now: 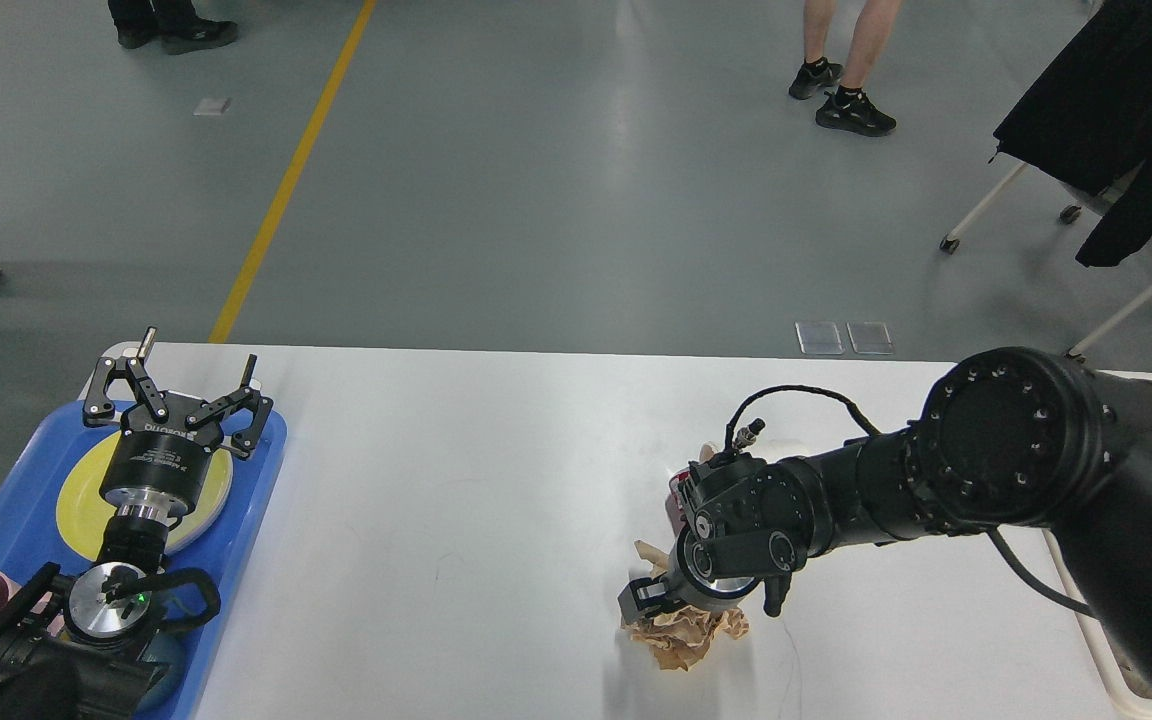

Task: Tidy desktop
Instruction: 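Lower the right gripper onto the crumpled brown paper and grasp it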

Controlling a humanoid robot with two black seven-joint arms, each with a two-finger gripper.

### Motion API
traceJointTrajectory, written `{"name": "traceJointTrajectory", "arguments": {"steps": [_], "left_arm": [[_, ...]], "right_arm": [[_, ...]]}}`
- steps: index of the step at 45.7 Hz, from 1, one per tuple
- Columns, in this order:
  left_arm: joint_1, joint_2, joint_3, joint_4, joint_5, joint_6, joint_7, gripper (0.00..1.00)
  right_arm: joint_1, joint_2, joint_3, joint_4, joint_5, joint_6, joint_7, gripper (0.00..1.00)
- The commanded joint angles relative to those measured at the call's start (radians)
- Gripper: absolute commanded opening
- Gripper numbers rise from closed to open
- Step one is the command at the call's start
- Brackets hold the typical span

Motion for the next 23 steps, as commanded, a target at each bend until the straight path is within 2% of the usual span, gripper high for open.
{"name": "traceJointTrajectory", "arguments": {"steps": [1,4,9,17,23], "left_arm": [[0.000,0.000,0.000,0.000,0.000,0.000,0.000,0.97],[0.000,0.000,0.000,0.000,0.000,0.000,0.000,0.97],[0.000,0.000,0.000,0.000,0.000,0.000,0.000,0.97],[0.000,0.000,0.000,0.000,0.002,0.000,0.000,0.97],[0.000,0.000,0.000,0.000,0.000,0.000,0.000,0.97]], "right_arm": [[-0.018,0.001,0.002,0.000,0.006,-0.023,0.000,0.75],[-0.025,0.001,0.002,0.000,0.006,-0.034,0.000,0.58],[-0.027,0.002,0.002,0.002,0.008,-0.034,0.000,0.45],[-0.041,0.018,0.003,0.009,0.011,-0.034,-0.002,0.00],[-0.039,0.024,0.003,0.020,0.011,-0.032,-0.002,0.00]]}}
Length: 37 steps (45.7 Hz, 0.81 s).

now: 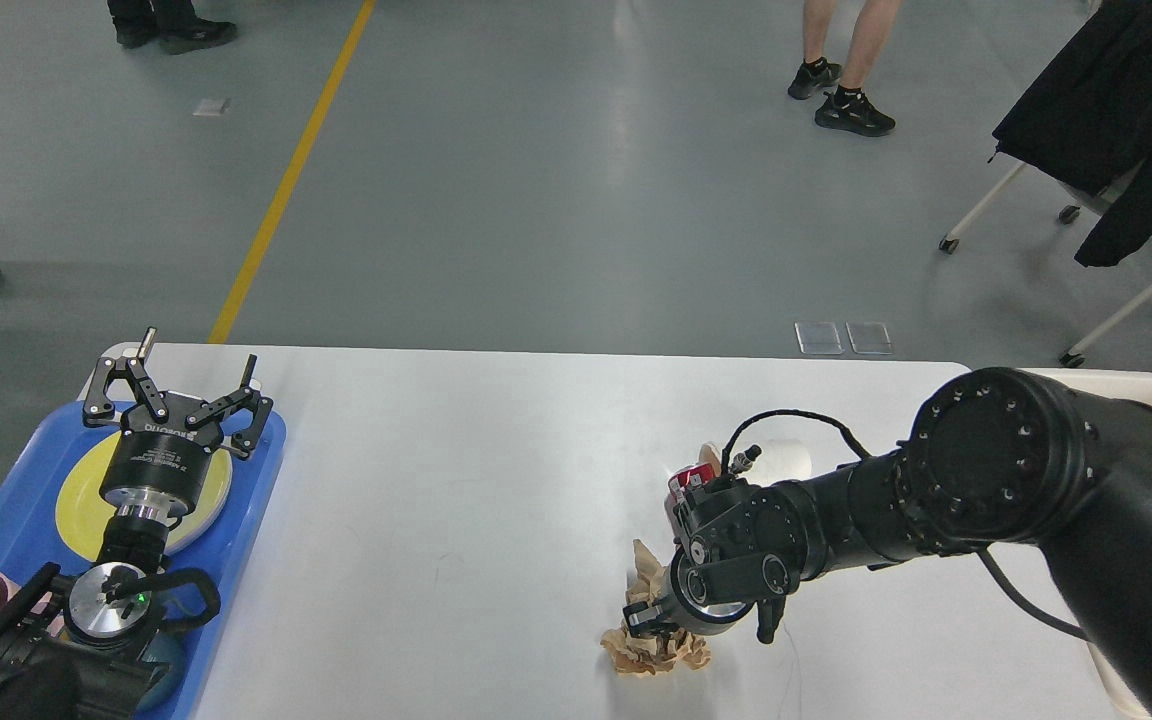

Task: Tidy desktop
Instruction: 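Lower the right gripper onto the crumpled brown paper and grasp it, then lift the crumpled paper and carry it into the white bin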

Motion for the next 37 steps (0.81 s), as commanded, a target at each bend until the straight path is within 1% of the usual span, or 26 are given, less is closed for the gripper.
{"name": "traceJointTrajectory", "arguments": {"steps": [1,7,18,24,37], "left_arm": [[0.000,0.000,0.000,-0.002,0.000,0.000,0.000,0.97],[0.000,0.000,0.000,0.000,0.000,0.000,0.000,0.97],[0.000,0.000,0.000,0.000,0.000,0.000,0.000,0.97],[0.000,0.000,0.000,0.000,0.000,0.000,0.000,0.97],[0.000,0.000,0.000,-0.002,0.000,0.000,0.000,0.97]], "right_arm": [[0.001,0.006,-0.002,0.014,0.000,0.001,-0.001,0.00],[0.008,0.001,0.000,0.031,0.005,0.006,-0.002,0.00],[0.057,-0.005,0.003,0.114,0.016,0.001,-0.001,0.00],[0.113,-0.017,0.003,0.151,0.089,0.013,-0.001,0.00],[0.368,-0.181,0.000,0.387,0.230,0.021,0.001,0.00]]}}
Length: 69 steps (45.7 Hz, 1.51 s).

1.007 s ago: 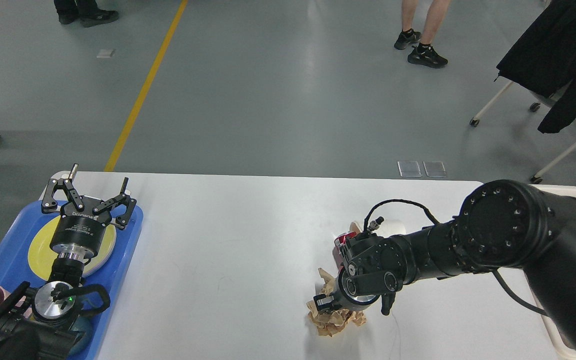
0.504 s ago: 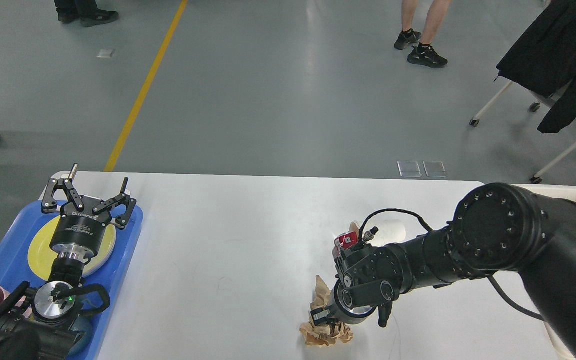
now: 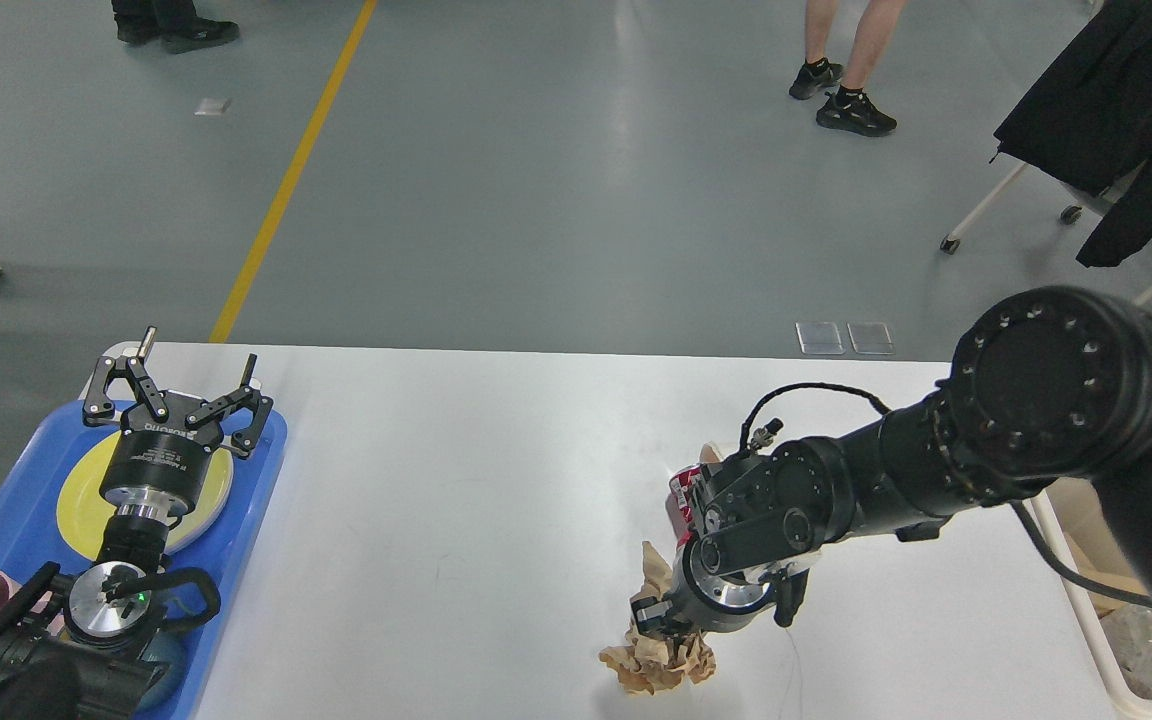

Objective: Tidy desktop

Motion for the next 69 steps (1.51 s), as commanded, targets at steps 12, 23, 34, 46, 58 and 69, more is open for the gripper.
{"name": "traceJointTrajectory", "arguments": {"steps": [12,23,34,46,58,69], "left_arm": [[0.001,0.000,0.000,0.001,0.000,0.000,0.000,0.97],[0.001,0.000,0.000,0.001,0.000,0.000,0.000,0.97],[0.001,0.001,0.000,0.001,0.000,0.000,0.000,0.97],[0.001,0.001,0.000,0.001,0.000,0.000,0.000,0.97],[0.001,0.000,0.000,0.001,0.000,0.000,0.000,0.97],[0.001,0.000,0.000,0.001,0.000,0.000,0.000,0.97]], "right_arm": [[0.401,-0.213,-0.089,0.252,0.141,0.148,0.008,0.00],[0.651,-0.281,-0.308,0.285,0.201,0.366,0.138,0.00],[0.700,-0.268,-0.474,0.285,0.200,0.386,0.249,0.00],[0.642,-0.343,-0.598,0.224,0.193,0.371,0.243,0.00],[0.394,-0.619,-0.675,-0.032,0.158,0.365,0.241,0.00],[-0.020,-0.756,-0.531,-0.463,0.106,0.352,0.243,0.00]]}}
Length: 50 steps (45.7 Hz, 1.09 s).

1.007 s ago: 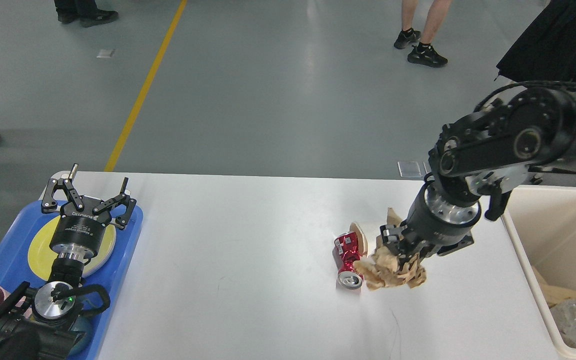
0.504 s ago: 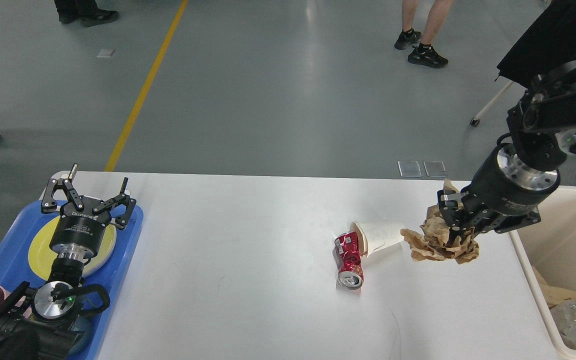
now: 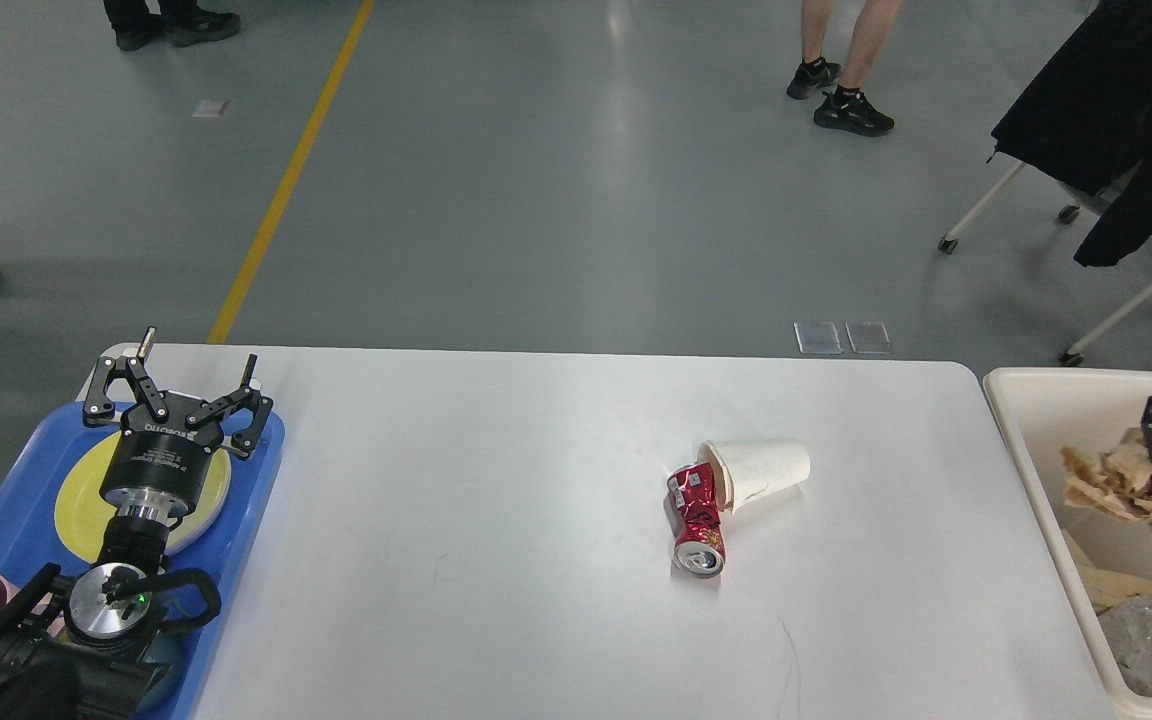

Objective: Tidy desktop

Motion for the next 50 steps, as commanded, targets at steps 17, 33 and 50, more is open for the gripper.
{"name": "traceJointTrajectory", "arguments": {"steps": [17,33,50], "left_arm": [[0.000,0.002,0.000,-0.002,0.000,0.000,0.000,0.97],[0.000,0.000,0.000,0.000,0.000,0.000,0.000,0.97],[0.000,0.002,0.000,0.000,0.000,0.000,0.000,0.97]], "right_arm": [[-0.915,0.061,0.374,-0.692,-0.010,-0.363,-0.002,0.00],[-1.330,0.274,0.464,-1.070,-0.003,-0.571,-0.055,0.00],[-1.334,0.291,0.493,-1.070,-0.002,-0.577,-0.058,0.00]]}}
